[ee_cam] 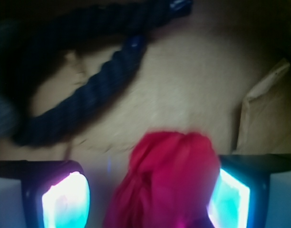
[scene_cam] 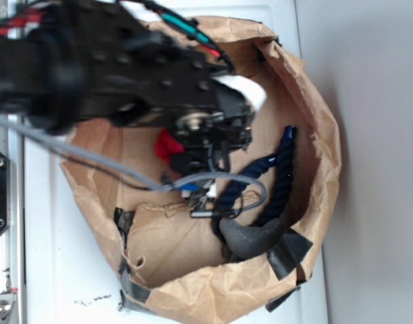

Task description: Grab the red paper.

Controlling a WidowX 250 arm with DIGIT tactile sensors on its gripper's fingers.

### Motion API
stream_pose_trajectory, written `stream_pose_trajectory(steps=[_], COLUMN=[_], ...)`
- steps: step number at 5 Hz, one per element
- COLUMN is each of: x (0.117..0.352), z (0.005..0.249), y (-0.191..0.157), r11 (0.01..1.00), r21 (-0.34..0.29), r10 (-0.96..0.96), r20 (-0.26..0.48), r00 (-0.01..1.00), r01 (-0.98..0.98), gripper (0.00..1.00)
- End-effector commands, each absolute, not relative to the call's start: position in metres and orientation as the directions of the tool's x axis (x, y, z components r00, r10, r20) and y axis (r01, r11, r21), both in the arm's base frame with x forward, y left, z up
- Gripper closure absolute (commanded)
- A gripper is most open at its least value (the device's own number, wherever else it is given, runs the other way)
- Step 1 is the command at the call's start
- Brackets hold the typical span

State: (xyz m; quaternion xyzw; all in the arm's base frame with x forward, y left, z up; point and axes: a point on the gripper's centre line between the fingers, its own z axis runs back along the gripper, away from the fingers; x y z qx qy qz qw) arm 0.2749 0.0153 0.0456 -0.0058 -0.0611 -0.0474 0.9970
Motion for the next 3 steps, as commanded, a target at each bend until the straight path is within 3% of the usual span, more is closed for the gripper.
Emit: stream_pose_trajectory(steps=[1,2,3], x=[0.291,0.287,0.285], z=[0.046,0.047,0.069], y=[0.005,0.002,0.006], r11=[0.992,0.994,0.994], r21=[0.04,0.038,-0.016], r10=[-0.124,-0.109,-0.098], r20=[0.171,0.198,0.248], r00=[0.977,0.974,0.964], r01=[0.119,0.104,0.105], gripper=[1.0,1.0,1.0])
